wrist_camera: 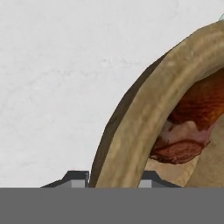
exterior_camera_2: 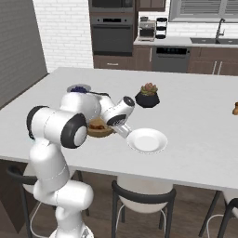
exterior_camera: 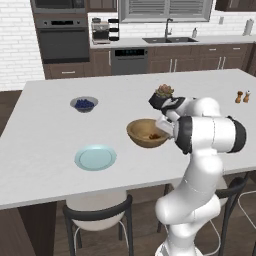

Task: Pick the chicken drumstick and sweet potato from their plates and place them in the bowl. Then put the bowl in the fridge.

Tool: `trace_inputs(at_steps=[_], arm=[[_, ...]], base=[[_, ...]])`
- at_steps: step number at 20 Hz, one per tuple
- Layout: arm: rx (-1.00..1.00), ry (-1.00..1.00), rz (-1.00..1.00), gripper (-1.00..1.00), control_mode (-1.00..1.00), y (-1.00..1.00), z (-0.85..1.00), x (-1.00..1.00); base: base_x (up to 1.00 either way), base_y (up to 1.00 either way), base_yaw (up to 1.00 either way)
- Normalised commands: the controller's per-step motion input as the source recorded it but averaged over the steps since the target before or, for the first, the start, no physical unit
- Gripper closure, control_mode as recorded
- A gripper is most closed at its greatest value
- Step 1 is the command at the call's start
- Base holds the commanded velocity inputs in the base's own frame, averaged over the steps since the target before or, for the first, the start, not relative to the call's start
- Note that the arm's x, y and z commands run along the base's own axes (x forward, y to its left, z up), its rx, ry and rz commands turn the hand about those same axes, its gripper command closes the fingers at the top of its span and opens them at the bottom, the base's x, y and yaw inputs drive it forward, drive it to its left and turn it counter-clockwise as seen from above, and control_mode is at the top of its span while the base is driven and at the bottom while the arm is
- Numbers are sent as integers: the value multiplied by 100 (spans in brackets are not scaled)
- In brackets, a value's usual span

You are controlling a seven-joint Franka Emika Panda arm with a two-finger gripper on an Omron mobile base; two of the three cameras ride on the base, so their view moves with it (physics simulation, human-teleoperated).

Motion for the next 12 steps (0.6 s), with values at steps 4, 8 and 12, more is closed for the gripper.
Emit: trace_inputs(at_steps=[4, 8, 12], arm=[[3, 0, -8, 100, -100, 25, 81, -23], [11, 3, -8, 100, -100, 16, 79, -30], [1, 0, -8, 100, -100, 15, 87, -68]], base=[[0, 0, 0], [0, 0, 0], [0, 0, 0]])
